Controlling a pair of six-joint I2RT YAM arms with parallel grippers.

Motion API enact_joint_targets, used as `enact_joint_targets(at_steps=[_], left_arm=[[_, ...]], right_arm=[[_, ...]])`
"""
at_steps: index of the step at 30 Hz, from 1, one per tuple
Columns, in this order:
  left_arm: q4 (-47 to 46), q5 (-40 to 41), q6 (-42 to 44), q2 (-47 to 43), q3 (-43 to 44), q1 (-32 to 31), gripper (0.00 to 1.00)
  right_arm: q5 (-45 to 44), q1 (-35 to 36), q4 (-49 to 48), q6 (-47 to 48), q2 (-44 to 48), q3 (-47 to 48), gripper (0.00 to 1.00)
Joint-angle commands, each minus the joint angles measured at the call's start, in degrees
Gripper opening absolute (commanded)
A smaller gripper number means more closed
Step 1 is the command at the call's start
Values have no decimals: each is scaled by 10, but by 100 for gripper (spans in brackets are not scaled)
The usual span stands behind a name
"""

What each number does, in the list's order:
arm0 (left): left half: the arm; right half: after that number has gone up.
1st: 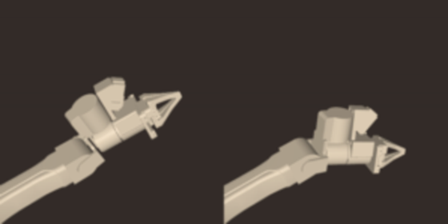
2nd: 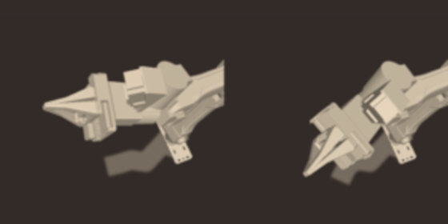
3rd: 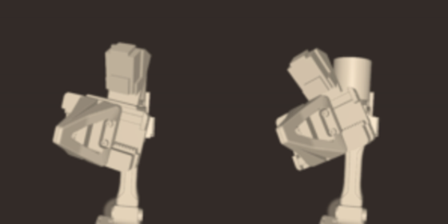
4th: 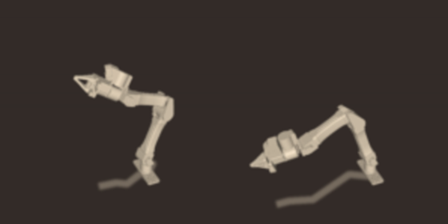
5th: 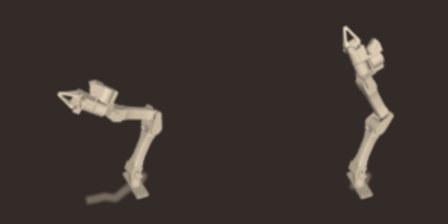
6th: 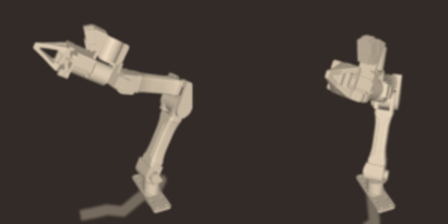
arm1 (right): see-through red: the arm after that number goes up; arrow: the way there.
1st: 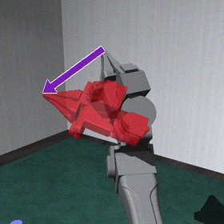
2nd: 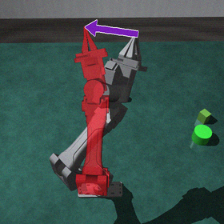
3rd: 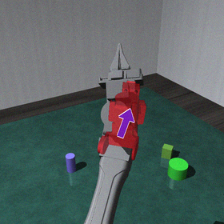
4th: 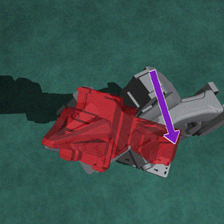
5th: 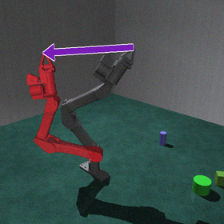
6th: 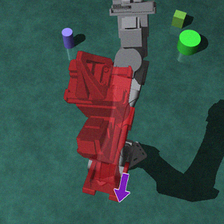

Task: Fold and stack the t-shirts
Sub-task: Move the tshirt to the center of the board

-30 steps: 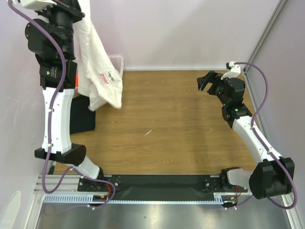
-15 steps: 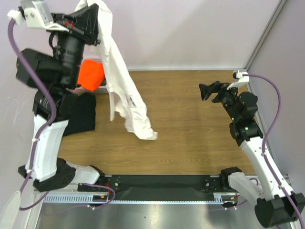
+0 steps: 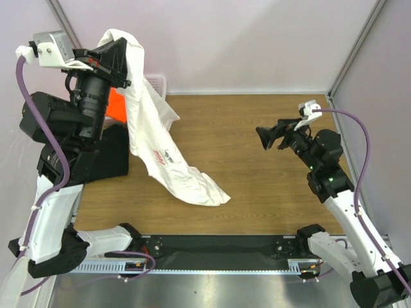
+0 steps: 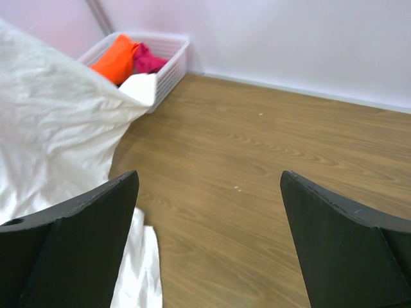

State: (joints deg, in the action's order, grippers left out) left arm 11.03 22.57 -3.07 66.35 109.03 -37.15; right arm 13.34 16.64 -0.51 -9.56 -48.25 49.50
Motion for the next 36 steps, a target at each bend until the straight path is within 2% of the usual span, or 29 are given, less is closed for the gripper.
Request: enact_joint_targets(at_steps=[1, 5, 9, 12, 16, 20, 23, 25, 32, 34, 35, 36], left_arm=[[-21, -6, -2, -37, 0, -16, 0], [-31, 14, 17, -39, -5, -35, 0], [-2, 38, 14, 22, -2, -35, 0], [-4, 48, -7, 70, -28, -35, 0], [-27, 43, -49, 133, -53, -35, 0], [-44, 31, -83, 240, -43, -43, 0], [-65, 52, -91, 312, -9, -62, 0], [-70, 60, -109, 399, 41, -71, 0], [-170, 20, -184, 612, 147, -70, 0], [-181, -8, -179, 691, 229, -70, 38], [-178, -16, -174, 711, 259, -70, 62], [-170, -25, -168, 730, 308, -70, 99]], right_arm=[[15, 32, -10, 32, -6, 1, 100], [-23, 56, -12, 42, -22, 2, 100], [-103, 59, -5, 23, -36, 8, 100], [-178, 53, 49, -11, -60, 34, 100], [-181, 26, 104, -53, -69, 45, 100], [-205, 4, 126, -92, -42, 24, 100], [-225, -13, 144, -102, -11, 2, 100], [-235, -32, 162, -115, 3, -10, 100], [-174, -77, 195, -131, 5, -30, 100], [-162, -82, 194, -129, -10, -30, 100], [-150, -86, 192, -126, -14, -30, 100], [-144, -87, 191, -125, -25, -30, 100]])
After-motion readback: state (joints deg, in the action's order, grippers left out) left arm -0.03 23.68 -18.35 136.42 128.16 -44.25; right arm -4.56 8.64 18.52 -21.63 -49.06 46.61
